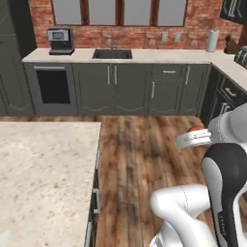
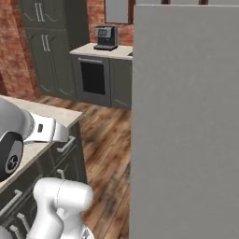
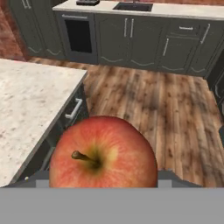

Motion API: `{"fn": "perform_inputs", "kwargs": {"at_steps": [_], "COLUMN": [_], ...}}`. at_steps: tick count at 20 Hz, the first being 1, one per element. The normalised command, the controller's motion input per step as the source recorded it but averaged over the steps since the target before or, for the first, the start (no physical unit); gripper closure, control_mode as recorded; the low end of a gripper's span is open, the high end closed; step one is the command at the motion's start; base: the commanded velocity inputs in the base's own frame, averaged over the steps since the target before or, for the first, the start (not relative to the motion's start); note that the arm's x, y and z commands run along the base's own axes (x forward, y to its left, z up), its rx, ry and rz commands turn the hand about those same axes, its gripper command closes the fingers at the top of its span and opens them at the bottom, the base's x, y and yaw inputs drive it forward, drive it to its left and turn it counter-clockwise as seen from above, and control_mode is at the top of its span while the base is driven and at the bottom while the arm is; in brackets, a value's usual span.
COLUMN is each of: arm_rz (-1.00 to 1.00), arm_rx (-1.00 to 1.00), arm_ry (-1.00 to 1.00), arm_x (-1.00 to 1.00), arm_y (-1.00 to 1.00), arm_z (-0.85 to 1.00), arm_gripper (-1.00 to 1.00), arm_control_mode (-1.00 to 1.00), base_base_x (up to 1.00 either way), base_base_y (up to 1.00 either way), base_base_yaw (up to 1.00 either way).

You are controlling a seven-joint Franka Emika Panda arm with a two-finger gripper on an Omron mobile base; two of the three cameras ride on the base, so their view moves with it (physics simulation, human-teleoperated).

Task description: Pick up the apple and kiwi from the fridge and place one fruit on each plate on the dining counter.

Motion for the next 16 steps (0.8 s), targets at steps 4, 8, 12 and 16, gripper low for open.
{"fn": "perform_inputs", "kwargs": {"at_steps": [4, 8, 12, 16], "arm_rz": [0.0, 0.0, 0.0, 0.0], "arm_rx": [0.0, 0.0, 0.0, 0.0], "arm_ry": [0.0, 0.0, 0.0, 0.0], "arm_x": [0.0, 0.0, 0.0, 0.0], "arm_y": [0.0, 0.0, 0.0, 0.0], "arm_z": [0.0, 0.0, 0.0, 0.0], "arm_gripper": [1.0, 1.0, 1.0, 1.0], "arm_control_mode": [1.0, 1.0, 1.0, 1.0], "base_base_x": [1.0, 1.0, 1.0, 1.0], "base_base_y": [0.02, 0.1, 0.0, -0.26], "base_base_yaw": [-0.16, -0.09, -0.05, 0.05]}}
